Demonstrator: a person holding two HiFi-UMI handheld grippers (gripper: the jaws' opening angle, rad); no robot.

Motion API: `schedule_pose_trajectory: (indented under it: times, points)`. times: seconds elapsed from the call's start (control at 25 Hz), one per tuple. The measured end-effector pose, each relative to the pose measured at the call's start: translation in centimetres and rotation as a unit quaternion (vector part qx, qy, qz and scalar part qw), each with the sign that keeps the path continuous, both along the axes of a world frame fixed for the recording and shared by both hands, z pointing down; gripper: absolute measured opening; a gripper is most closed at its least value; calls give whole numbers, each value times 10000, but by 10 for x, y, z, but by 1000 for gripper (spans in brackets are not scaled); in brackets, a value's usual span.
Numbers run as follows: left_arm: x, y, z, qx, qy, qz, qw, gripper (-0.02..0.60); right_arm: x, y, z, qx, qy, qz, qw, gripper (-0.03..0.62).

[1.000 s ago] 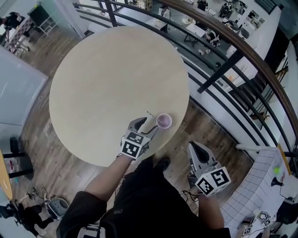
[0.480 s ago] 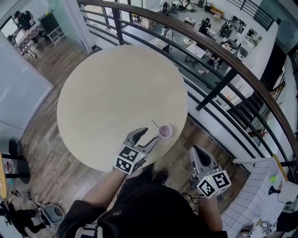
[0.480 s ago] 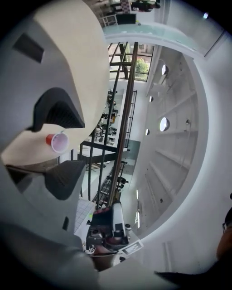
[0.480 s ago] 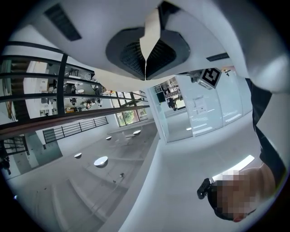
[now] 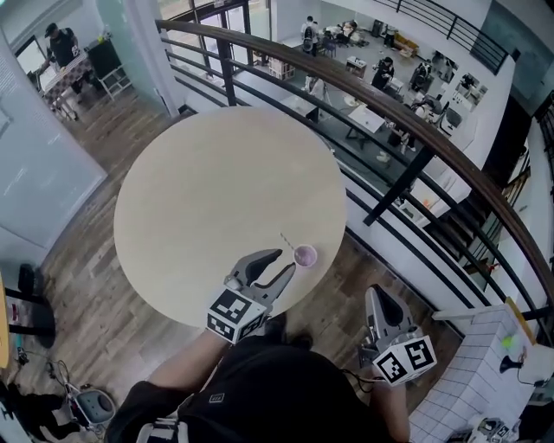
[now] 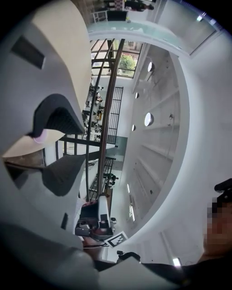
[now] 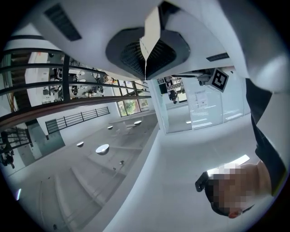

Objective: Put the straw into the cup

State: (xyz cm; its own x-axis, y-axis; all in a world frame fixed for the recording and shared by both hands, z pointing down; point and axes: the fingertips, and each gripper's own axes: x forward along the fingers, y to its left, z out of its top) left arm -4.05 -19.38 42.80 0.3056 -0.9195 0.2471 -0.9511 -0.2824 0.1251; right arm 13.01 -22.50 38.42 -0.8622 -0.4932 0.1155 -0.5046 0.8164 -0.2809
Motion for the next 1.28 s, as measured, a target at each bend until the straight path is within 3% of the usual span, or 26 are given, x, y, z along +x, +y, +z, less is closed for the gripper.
schedule_pose_trajectory:
  times: [0.2,0.36,0.92,1.28]
  points:
    - [13,0,-38,433,-321,64,9985,120,9,0,-11,91,-78,50,9999,21]
    - [23,-1,-53,633,-318,120,9974,114,15,-1,-17,63,-201,93,9997,21]
    - [47,-5,-90,1044,-223,385,9935,11,18,-1,-48,416,-445,57,9981,21]
    - [53,-7,-92,1018,-144,510,9934,6,15,2,-52,620,-352,-23,9975,20]
